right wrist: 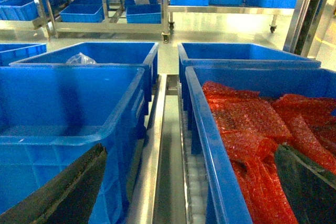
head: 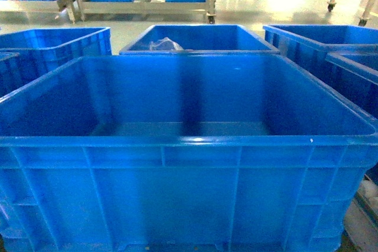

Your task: Place box next to blue box on left shelf

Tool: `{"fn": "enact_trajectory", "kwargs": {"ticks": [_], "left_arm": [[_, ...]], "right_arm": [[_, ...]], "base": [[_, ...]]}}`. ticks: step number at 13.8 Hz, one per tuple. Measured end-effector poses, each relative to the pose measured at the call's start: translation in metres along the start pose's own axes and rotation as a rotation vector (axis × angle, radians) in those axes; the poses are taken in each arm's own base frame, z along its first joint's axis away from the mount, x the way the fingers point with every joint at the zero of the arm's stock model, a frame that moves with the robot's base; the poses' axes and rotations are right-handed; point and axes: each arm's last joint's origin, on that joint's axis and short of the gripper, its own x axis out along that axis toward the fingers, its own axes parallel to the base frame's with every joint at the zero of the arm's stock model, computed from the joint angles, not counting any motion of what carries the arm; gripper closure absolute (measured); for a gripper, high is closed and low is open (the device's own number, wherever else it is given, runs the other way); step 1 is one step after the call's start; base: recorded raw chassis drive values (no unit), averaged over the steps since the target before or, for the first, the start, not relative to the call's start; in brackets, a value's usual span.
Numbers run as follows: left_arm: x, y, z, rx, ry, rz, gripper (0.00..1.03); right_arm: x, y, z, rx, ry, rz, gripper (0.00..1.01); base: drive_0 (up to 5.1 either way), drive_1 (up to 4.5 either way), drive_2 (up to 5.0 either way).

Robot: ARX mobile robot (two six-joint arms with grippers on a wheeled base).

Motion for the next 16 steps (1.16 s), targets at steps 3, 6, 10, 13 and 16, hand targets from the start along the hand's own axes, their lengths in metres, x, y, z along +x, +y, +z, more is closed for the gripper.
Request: {"fn": "enact_trajectory", "kwargs": {"ticks": [3,6,10,13,16], "left_arm": [[0.0,0.0,0.0,0.0,0.0,0.0,0.05],[0.0,0.0,0.0,0.0,0.0,0.0,0.05],[0.0,0.0,0.0,0.0,0.0,0.0,0.05],[0.0,0.0,0.0,0.0,0.0,0.0,0.05],[0.0,0.0,0.0,0.0,0.0,0.0,0.05]], "right_arm": [[0.0,0.0,0.0,0.0,0.0,0.0,0.03],[0.0,0.0,0.0,0.0,0.0,0.0,0.03],[0.0,0.0,0.0,0.0,0.0,0.0,0.03],[0.0,0.0,0.0,0.0,0.0,0.0,0.03],[0.0,0.0,0.0,0.0,0.0,0.0,0.03]], "base": [[0.0,0.0,0.0],[0.0,0.0,0.0],[0.0,0.0,0.0],[0.0,0.0,0.0],[0.0,0.0,0.0]]}}
